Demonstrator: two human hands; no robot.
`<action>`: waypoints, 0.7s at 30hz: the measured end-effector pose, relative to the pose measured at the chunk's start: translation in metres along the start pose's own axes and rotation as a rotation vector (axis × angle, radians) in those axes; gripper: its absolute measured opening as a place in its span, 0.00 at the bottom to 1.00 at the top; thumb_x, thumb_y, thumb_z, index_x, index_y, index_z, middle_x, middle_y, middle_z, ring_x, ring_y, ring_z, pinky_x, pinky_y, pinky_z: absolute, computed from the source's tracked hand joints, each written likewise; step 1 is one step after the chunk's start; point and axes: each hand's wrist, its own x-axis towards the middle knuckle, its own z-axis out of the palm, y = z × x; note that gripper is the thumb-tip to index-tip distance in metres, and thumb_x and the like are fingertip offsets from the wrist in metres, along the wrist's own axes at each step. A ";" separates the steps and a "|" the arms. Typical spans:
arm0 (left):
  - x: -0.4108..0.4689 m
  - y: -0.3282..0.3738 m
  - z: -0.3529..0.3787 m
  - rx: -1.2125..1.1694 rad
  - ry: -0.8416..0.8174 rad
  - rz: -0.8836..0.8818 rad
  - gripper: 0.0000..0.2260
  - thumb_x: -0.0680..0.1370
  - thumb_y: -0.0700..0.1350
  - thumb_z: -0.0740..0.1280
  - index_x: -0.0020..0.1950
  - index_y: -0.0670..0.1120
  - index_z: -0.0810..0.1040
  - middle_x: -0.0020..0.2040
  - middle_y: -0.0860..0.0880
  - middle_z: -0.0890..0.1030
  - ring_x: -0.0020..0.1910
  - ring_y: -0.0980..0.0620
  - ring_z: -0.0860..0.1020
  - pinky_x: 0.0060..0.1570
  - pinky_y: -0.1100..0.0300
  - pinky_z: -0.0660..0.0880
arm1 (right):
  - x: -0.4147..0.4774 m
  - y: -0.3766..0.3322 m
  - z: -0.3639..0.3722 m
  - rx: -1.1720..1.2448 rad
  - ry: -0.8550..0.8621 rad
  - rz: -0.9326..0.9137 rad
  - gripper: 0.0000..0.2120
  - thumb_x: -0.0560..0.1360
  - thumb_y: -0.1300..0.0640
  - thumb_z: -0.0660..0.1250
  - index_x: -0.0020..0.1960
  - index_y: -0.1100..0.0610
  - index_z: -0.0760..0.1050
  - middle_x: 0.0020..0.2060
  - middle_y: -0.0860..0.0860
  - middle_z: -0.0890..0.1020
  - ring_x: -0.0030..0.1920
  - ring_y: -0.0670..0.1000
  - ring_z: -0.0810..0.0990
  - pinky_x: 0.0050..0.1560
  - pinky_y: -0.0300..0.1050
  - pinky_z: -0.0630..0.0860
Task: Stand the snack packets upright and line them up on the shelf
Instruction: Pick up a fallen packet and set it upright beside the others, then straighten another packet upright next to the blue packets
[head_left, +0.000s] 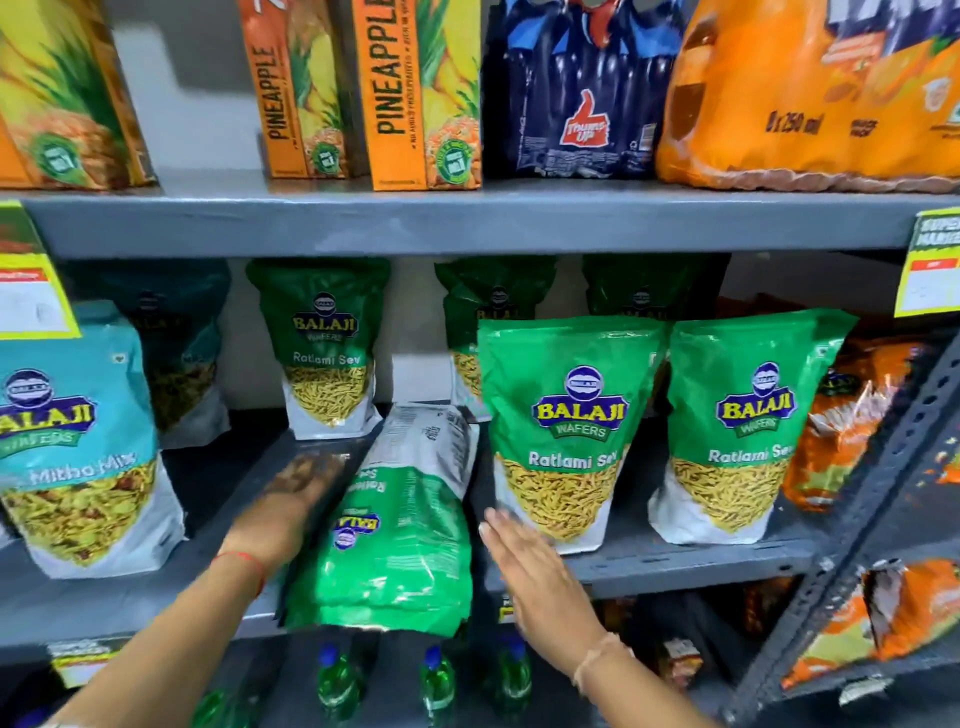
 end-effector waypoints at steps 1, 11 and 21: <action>0.001 -0.012 0.005 0.058 -0.041 0.033 0.35 0.73 0.31 0.56 0.74 0.52 0.48 0.77 0.46 0.49 0.76 0.46 0.49 0.73 0.56 0.52 | 0.015 -0.006 0.009 -0.044 -0.025 -0.001 0.41 0.55 0.68 0.71 0.68 0.58 0.65 0.67 0.53 0.73 0.67 0.51 0.70 0.64 0.47 0.71; -0.001 -0.020 0.031 -0.363 -0.101 0.241 0.31 0.77 0.39 0.60 0.72 0.55 0.45 0.74 0.58 0.48 0.74 0.57 0.49 0.71 0.65 0.47 | 0.059 -0.026 0.032 0.625 -0.004 0.374 0.16 0.74 0.67 0.61 0.58 0.52 0.75 0.69 0.54 0.69 0.69 0.47 0.65 0.70 0.38 0.61; 0.052 0.028 -0.030 -1.269 0.391 -0.063 0.09 0.76 0.34 0.60 0.39 0.41 0.75 0.37 0.46 0.77 0.41 0.55 0.73 0.37 0.72 0.68 | 0.157 -0.052 -0.004 0.967 0.618 0.708 0.11 0.73 0.64 0.66 0.55 0.59 0.71 0.50 0.55 0.81 0.49 0.49 0.78 0.49 0.34 0.69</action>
